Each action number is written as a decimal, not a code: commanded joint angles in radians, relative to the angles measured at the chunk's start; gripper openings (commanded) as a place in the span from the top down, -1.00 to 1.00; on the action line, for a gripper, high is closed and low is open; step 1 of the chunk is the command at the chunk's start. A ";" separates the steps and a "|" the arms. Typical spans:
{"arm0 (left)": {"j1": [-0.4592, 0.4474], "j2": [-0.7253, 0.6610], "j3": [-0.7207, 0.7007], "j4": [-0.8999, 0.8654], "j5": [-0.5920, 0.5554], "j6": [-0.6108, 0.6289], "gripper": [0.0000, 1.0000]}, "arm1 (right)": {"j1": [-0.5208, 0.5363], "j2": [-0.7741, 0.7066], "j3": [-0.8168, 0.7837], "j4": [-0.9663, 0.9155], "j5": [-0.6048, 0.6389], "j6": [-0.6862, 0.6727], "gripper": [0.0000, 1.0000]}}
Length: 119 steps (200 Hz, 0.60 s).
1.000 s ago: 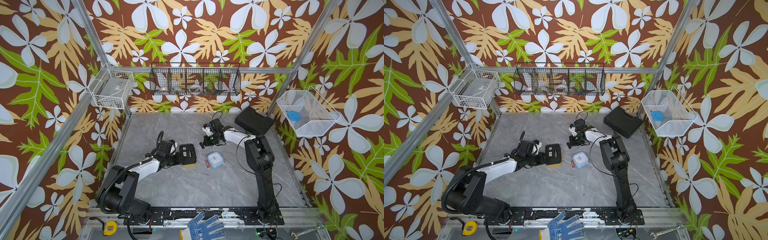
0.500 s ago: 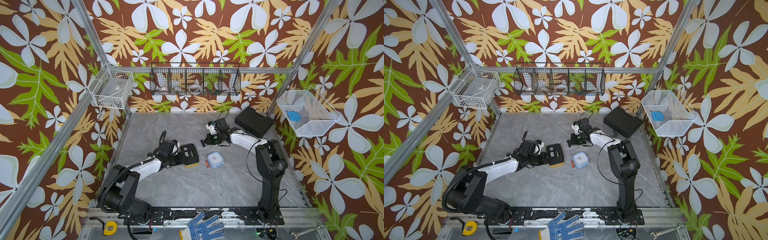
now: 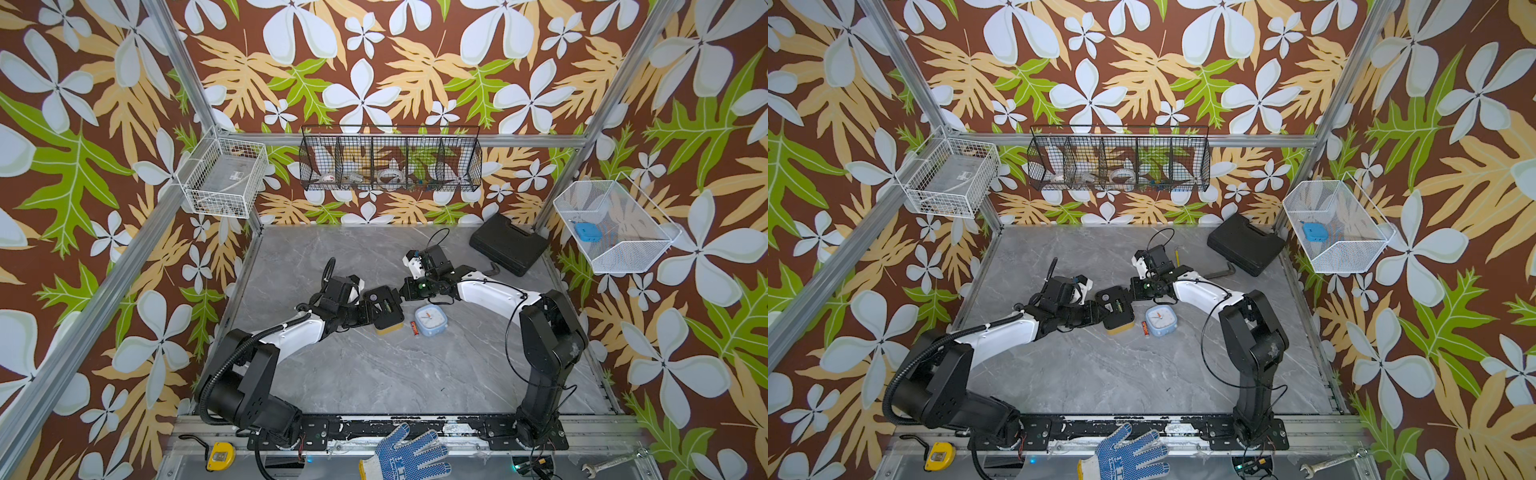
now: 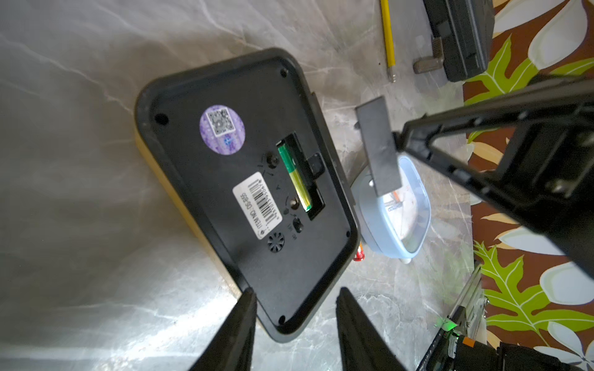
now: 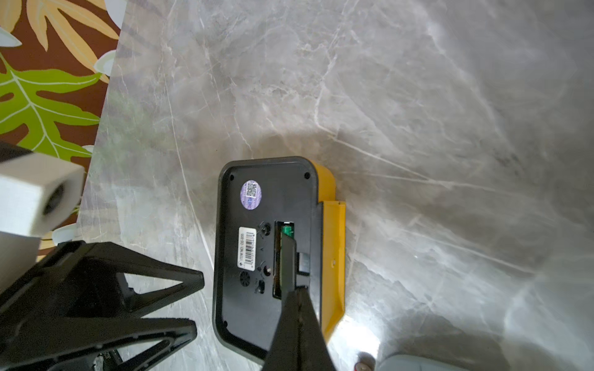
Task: Insert the battery into the alarm
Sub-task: Pick up the cover from the center of the board.
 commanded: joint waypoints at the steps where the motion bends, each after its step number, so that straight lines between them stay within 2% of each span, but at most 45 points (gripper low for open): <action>1: 0.007 -0.020 0.013 0.012 -0.046 0.021 0.13 | 0.015 0.014 0.018 -0.007 0.049 -0.003 1.00; 35: 0.041 -0.021 0.025 0.002 -0.085 0.015 0.13 | 0.022 0.051 0.042 -0.015 0.033 -0.002 1.00; 119: 0.055 0.004 0.007 0.051 -0.060 -0.005 0.13 | 0.051 0.112 0.077 -0.034 0.024 0.012 1.00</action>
